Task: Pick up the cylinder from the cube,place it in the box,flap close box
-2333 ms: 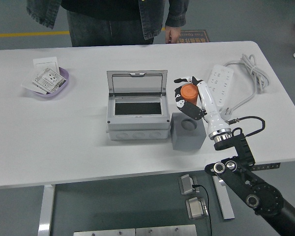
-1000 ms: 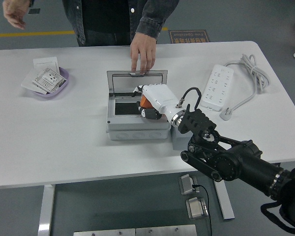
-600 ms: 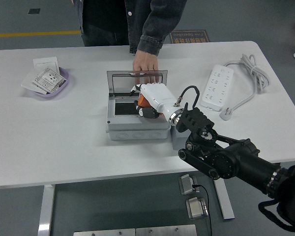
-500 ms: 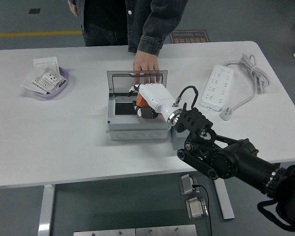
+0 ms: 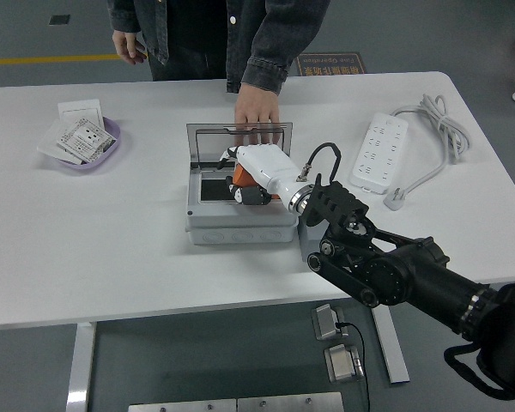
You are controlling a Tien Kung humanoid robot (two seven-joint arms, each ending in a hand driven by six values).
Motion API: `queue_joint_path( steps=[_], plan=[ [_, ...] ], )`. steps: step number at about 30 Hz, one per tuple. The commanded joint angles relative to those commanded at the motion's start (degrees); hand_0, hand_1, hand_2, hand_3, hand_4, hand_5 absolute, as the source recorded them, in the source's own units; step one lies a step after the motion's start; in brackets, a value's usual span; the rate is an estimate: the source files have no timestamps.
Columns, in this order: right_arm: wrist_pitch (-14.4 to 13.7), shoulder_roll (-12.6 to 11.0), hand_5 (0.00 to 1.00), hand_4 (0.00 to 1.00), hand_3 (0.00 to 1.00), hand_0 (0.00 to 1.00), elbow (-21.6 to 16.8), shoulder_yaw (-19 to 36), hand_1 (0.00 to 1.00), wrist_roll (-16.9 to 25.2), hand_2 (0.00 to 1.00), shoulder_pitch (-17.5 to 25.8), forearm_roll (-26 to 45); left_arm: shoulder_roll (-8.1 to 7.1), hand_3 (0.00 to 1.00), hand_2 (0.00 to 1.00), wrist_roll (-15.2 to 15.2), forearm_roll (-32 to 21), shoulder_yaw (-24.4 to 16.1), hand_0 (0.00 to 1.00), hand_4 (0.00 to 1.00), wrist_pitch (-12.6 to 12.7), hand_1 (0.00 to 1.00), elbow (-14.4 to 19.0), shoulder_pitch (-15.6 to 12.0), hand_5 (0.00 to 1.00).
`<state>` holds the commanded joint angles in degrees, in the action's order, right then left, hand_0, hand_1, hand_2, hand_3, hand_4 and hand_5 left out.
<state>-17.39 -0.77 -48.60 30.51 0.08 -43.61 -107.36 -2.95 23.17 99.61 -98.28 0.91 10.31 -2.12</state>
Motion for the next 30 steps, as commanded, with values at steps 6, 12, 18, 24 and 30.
queue_joint_path(
  steps=[6,12,18,24,30],
  plan=[
    [-0.34,0.12,0.36,0.723,0.703,0.324,-0.41,0.16,0.375,0.42,0.521,-0.06,0.19,0.11,0.642,0.65,0.12,0.13,0.07,0.637,0.74,-0.1,0.68,0.0,0.05,0.492],
    [-0.56,0.16,0.478,0.831,0.773,0.654,-1.1,0.31,0.565,0.59,0.627,-0.08,0.15,0.16,0.641,0.65,0.18,0.05,0.24,0.637,0.738,-0.17,0.68,0.0,0.08,0.492],
    [-0.61,0.14,0.506,0.853,0.776,0.709,-1.11,0.36,0.582,0.72,0.627,0.04,0.37,0.16,0.641,0.65,0.19,0.01,0.34,0.637,0.737,-0.21,0.679,0.0,0.03,0.491],
    [-0.72,-0.69,0.525,0.864,0.771,0.716,-3.09,1.22,0.581,0.58,0.616,0.9,0.9,0.29,0.639,0.65,0.23,0.23,0.16,0.637,0.736,-0.23,0.68,0.0,-0.22,0.49],
    [0.42,-5.1,0.539,0.876,0.769,0.723,-10.06,2.34,0.581,0.02,0.615,3.17,7.36,0.53,0.639,0.648,0.25,0.21,-0.04,0.637,0.735,-0.11,0.679,0.0,-0.52,0.49]
  ],
)
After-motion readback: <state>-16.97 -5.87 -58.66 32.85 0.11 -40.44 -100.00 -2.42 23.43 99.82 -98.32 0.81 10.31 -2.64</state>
